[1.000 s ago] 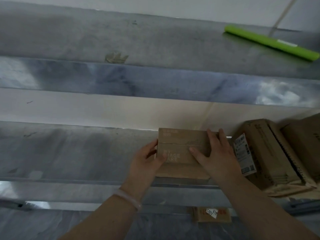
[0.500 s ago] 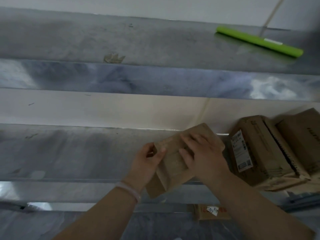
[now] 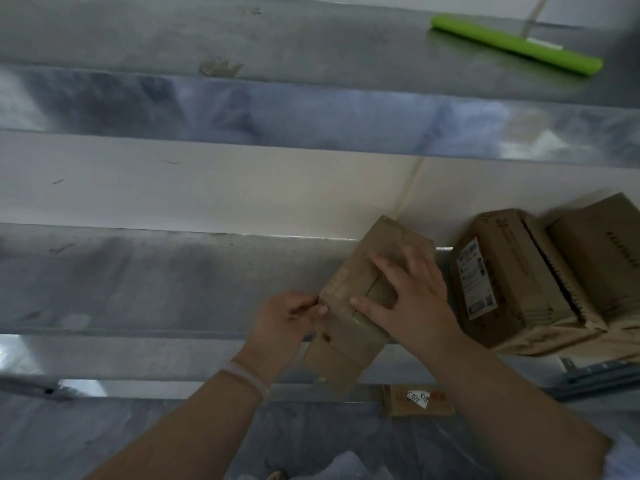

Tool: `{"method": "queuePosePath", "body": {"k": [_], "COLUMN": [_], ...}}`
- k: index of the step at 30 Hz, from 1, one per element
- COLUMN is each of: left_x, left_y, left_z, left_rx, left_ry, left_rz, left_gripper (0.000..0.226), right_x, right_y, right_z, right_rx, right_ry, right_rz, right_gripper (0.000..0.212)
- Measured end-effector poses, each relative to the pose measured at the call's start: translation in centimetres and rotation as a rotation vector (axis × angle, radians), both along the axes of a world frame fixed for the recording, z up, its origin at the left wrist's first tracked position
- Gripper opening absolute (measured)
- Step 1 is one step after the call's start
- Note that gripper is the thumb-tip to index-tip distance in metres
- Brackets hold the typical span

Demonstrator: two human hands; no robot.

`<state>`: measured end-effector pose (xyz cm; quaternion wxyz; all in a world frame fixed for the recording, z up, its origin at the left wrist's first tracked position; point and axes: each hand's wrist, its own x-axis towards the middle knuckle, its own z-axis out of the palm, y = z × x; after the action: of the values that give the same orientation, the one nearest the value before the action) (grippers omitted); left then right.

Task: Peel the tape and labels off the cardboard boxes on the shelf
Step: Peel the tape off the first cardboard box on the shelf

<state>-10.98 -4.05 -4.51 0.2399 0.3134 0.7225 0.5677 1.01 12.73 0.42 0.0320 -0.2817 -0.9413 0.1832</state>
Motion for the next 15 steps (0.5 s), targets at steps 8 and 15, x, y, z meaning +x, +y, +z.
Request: {"method": "queuePosePath", "body": {"k": [8,15], "left_x": [1.2,-1.2], "left_y": [0.5,4.3], "left_z": [1.8,3.9], "left_rx": [-0.25,-0.269], "left_ry": [0.142,1.254], "left_rz": [-0.217,-0.39], "left_gripper": [0.01,0.091], "right_x": [2.2,3.9], "right_y": [1.4,4.8], "right_z": [0.0,0.9], "right_rx": [-0.481,-0.767], "right_ry": [0.089,0.019], "right_rz": [-0.204,0.086], "right_gripper": [0.098,0.096]}}
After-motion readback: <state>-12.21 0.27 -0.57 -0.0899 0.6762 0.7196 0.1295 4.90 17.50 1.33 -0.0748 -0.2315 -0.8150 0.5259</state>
